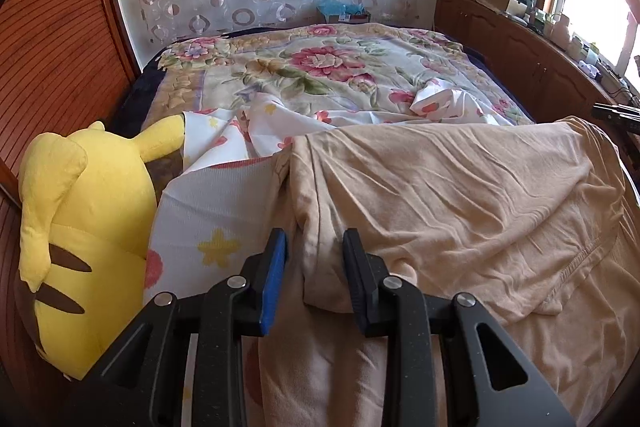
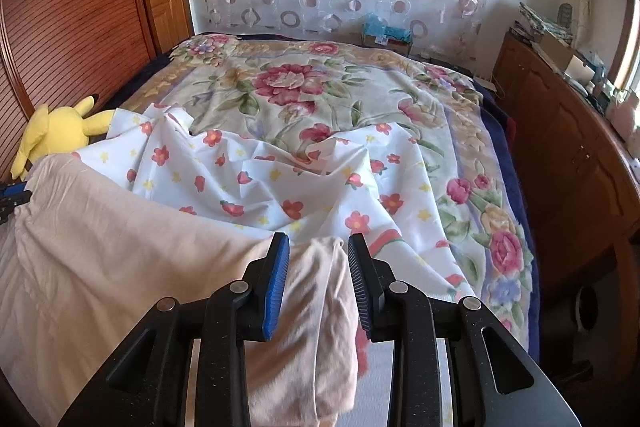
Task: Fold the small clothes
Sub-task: 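Lower the held shirt onto the bed and open both tools, then grasp the shirt's folded edge with the right tool while the left tool grasps the hem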
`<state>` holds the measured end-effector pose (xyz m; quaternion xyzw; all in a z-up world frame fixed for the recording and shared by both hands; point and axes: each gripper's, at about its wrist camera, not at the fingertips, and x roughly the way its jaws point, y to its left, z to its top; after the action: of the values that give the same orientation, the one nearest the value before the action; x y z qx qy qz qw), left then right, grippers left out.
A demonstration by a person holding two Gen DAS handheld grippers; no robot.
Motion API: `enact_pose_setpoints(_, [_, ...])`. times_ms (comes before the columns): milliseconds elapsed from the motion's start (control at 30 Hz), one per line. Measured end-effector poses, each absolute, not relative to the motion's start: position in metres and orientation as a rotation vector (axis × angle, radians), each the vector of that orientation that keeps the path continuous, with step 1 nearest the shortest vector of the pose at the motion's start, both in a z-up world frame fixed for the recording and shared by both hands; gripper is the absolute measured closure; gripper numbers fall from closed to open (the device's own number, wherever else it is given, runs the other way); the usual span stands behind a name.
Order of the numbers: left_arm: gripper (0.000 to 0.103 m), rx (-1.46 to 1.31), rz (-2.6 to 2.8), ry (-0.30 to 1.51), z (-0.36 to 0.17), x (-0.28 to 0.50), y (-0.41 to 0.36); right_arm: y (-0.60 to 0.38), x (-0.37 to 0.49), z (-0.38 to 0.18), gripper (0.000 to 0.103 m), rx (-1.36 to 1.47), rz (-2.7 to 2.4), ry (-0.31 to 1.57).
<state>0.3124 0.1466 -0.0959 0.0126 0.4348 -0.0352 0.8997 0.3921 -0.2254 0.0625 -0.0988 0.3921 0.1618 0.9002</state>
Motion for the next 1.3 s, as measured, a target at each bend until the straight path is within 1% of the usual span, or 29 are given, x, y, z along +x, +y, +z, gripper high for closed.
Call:
enact_pose_setpoints(233, [0.072, 0.028, -0.102, 0.883, -0.088, 0.296, 0.14, -0.248, 0.326, 0.058, 0.069, -0.147, 0.334, 0.835])
enact_pose_setpoints(300, [0.072, 0.03, -0.112, 0.879, -0.086, 0.292, 0.138, -0.253, 0.312, 0.056, 0.058, -0.115, 0.364, 0.843])
enact_pose_setpoints(400, [0.072, 0.016, -0.12, 0.895, -0.088, 0.291, 0.136, -0.258, 0.296, 0.056, 0.055, -0.109, 0.374, 0.842])
enact_pose_setpoints(533, [0.072, 0.007, -0.117, 0.907, -0.091, 0.295, 0.137, -0.264, 0.288, 0.052, 0.055, -0.071, 0.377, 0.865])
enact_pose_setpoints(800, [0.072, -0.012, -0.102, 0.927, -0.097, 0.3, 0.142, -0.262, 0.302, 0.045, 0.055, -0.059, 0.335, 0.902])
enact_pose_setpoints(1133, [0.07, -0.026, -0.096, 0.923, -0.096, 0.302, 0.145, -0.253, 0.325, 0.035, 0.055, 0.0, 0.351, 0.875])
enact_pose_setpoints(1267, [0.07, -0.021, -0.094, 0.916, -0.096, 0.303, 0.145, -0.247, 0.332, 0.027, 0.055, -0.039, 0.315, 0.879])
enact_pose_setpoints(1300, [0.08, -0.015, -0.099, 0.913, -0.096, 0.302, 0.144, -0.246, 0.333, 0.026, 0.055, -0.046, 0.314, 0.871])
